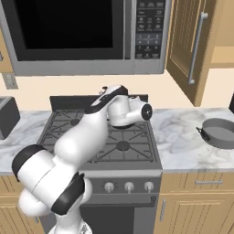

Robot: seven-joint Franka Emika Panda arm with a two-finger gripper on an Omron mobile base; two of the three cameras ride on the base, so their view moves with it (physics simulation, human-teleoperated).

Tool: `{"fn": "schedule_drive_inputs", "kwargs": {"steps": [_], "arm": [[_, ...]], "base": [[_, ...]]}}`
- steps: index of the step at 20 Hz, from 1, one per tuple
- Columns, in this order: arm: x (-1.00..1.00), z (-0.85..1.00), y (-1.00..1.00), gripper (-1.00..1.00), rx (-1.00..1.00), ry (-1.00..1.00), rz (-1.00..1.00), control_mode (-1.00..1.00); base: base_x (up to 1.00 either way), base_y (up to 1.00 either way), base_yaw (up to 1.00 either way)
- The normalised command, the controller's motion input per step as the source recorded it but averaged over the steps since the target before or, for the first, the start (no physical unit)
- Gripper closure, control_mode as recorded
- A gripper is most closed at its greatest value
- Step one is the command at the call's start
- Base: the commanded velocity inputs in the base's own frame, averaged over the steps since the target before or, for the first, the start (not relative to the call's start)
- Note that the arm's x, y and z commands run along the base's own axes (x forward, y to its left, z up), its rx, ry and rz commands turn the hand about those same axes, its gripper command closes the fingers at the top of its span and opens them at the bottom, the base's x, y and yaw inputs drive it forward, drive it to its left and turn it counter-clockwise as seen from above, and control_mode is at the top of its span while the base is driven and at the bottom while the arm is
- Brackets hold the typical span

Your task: Pick the kettle from the cabinet and place it on a stove burner. Then pick the pot from the counter and place it on another stove burner. Finally, turn both burners on.

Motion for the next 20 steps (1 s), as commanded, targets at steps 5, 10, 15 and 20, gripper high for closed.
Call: {"fn": "schedule_drive_inputs", "kwargs": {"steps": [5,10,15,20], "arm": [[0.19,-0.15,-0.06,1.00,0.00,0.00,0.00,-1.00],[0.21,-0.19,-0.05,1.00,0.00,0.00,0.00,-1.00],[0.22,-0.18,-0.03,1.00,0.00,0.00,0.00,-1.00],[0.21,-0.14,-0.04,1.00,0.00,0.00,0.00,-1.00]], "base": [[0.00,0.00,0.00],[0.00,0.00,0.00],[0.00,0.00,0.00],[0.00,0.00,0.00]]}}
